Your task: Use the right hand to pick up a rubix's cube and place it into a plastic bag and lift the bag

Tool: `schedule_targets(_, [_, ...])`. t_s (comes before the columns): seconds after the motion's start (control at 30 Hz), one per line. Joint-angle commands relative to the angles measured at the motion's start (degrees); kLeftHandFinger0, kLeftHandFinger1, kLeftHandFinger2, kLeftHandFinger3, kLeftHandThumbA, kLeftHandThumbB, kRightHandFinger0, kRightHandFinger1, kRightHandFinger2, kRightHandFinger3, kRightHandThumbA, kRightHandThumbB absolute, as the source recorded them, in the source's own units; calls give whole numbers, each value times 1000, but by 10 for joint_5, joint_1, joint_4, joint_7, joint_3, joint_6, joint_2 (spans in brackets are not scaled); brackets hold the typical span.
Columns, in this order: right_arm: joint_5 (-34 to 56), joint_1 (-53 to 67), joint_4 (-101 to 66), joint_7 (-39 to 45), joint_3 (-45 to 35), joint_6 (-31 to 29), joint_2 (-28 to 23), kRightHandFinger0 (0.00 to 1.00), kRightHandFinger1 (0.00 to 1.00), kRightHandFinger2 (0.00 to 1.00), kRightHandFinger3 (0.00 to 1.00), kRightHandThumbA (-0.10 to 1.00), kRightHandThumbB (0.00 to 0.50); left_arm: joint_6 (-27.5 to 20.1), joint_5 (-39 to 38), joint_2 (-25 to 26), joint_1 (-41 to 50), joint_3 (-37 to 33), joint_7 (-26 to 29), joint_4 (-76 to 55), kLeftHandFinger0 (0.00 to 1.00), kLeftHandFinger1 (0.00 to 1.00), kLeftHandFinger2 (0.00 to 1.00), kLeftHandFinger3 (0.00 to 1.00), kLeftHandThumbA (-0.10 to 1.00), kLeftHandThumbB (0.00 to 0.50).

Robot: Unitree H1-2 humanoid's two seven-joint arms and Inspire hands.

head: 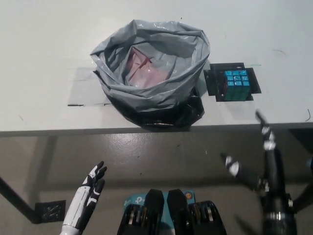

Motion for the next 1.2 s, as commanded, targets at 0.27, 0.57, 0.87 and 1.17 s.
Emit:
schedule_targets(0.27, [-48, -215, 71, -61, -50, 121, 12, 1000, 1000, 1000, 1000, 863, 438, -39, 30, 8, 0, -5, -1, -28, 1000, 1000, 1000, 1000, 1000, 128])
schedule_targets(0.57, [-22, -318, 206, -87, -69, 150, 1, 1000, 1000, 1000, 1000, 792, 440, -39, 33, 7, -3, -5, -3, -30, 1000, 1000, 1000, 1000, 1000, 143])
schedule_targets(0.87, [-3, -367, 306, -99, -68, 153, -7, 1000, 1000, 1000, 1000, 789, 430, -39, 30, 7, -4, -4, -4, -28, 1000, 1000, 1000, 1000, 1000, 154])
schedule_targets(1.17, [22, -389, 336, -86, -63, 169, -8, 1000, 1000, 1000, 1000, 813, 449, -44, 33, 8, -4, -6, -4, -28, 1000, 1000, 1000, 1000, 1000, 148])
